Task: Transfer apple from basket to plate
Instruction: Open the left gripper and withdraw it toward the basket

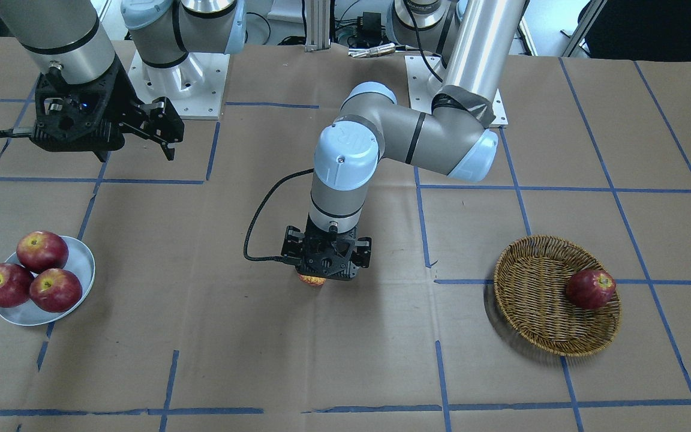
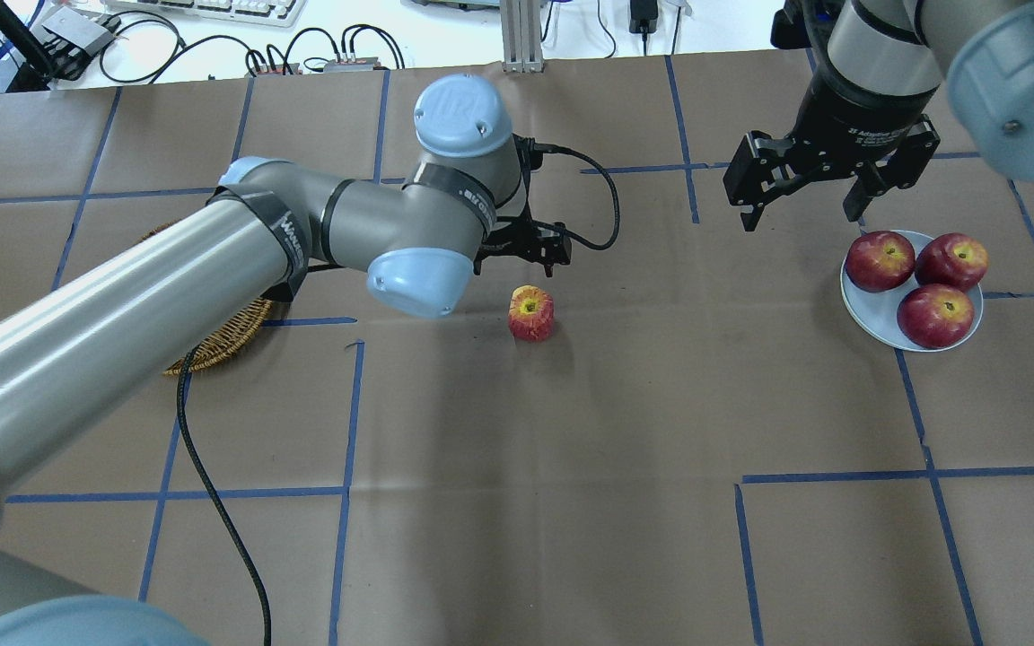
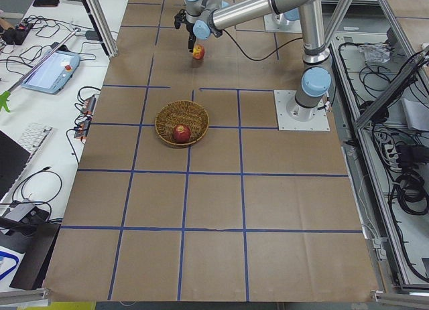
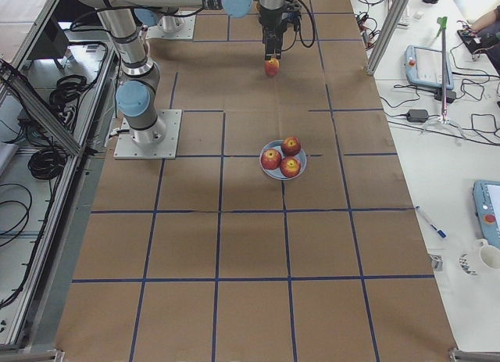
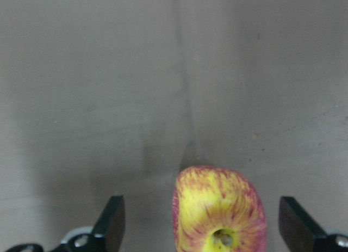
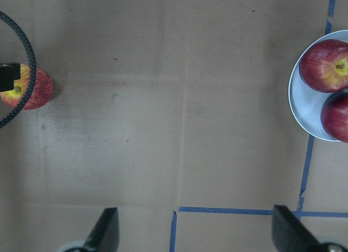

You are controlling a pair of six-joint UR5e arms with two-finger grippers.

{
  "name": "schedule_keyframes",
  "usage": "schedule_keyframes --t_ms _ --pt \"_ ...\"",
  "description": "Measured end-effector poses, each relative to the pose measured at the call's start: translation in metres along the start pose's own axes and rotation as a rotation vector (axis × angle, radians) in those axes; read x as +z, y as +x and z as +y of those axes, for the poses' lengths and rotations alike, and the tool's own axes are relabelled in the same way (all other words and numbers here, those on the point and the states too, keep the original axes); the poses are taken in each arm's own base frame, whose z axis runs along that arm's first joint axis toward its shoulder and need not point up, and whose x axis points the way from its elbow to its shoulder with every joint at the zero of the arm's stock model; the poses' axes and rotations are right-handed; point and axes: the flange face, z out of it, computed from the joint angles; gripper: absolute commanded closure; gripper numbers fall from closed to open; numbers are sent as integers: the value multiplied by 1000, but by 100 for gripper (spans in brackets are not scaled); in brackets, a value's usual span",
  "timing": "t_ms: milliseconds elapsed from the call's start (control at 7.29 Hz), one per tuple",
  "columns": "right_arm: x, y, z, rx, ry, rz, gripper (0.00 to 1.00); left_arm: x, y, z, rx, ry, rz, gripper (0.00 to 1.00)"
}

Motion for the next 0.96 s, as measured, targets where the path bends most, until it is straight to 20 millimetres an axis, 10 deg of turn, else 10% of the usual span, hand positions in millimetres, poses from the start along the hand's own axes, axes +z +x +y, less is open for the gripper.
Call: schedule_keyframes --t_ms 274,548,960 --pt "-2 0 -2 0 10 1 0 -89 -20 0 56 -33 -16 1" --pt "-3 -4 -6 1 27 3 0 -183 -102 24 96 -63 -18 1" --pt "4 -55 -19 28 60 1 0 -261 -154 78 98 -72 -21 1"
